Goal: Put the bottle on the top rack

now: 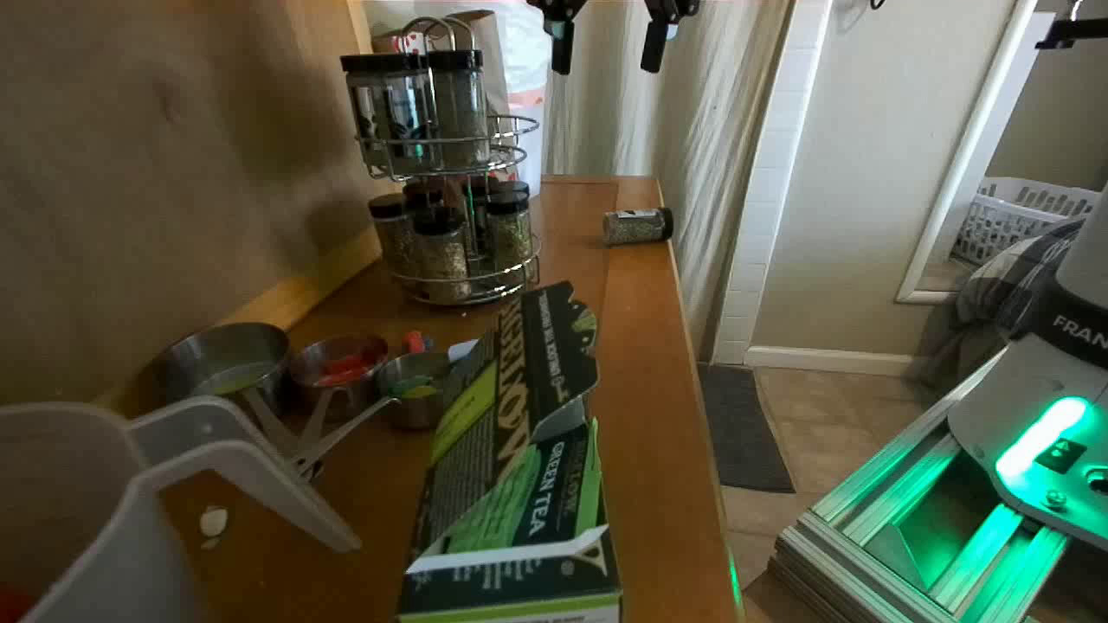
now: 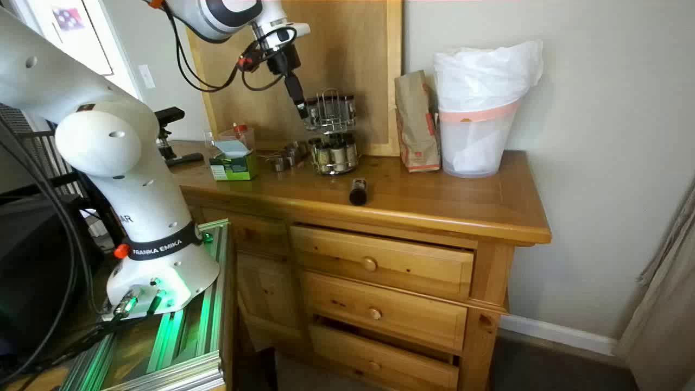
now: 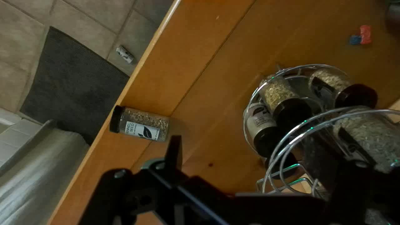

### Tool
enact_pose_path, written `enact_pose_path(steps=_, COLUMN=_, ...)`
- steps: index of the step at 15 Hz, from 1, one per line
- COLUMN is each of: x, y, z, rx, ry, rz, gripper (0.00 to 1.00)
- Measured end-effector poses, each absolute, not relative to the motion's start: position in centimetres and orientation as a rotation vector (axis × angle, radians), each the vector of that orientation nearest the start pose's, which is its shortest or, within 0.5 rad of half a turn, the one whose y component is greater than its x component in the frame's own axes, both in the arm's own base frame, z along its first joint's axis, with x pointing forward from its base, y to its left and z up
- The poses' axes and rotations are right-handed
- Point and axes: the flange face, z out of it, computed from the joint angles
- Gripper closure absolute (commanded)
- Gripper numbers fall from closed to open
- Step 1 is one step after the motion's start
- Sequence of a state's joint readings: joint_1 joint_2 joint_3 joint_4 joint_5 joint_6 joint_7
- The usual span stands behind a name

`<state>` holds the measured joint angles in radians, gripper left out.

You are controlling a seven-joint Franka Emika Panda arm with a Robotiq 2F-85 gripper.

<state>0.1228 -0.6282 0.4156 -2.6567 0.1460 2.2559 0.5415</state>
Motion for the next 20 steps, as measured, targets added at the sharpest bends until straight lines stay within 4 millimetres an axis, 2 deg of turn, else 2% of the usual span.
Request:
enact_pose_path(steps=8, x=32.4, y=19.6, z=43.8, rx=-3.126, ry=0.205, rz=-0.36, gripper=0.0)
enact_pose_path(steps=11, x=33.1, y=19.0, z=44.2, rx=-3.127, ry=0.073, rz=-0.494, gripper=0.0)
enact_pose_path(steps=13, x=34.2, y=17.4, z=44.0, rx=-3.111, ry=-0.067, rz=-0.589, gripper=0.0)
enact_pose_path(steps=15, x=35.6, y=14.6, z=43.0, rx=-3.081, ry=-0.219, rz=-0.626, gripper=0.0)
enact_pose_path(steps=20, x=38.9, y=6.5, z=37.7, rx=-2.995, ry=-0.542, rz=-0.475, gripper=0.0)
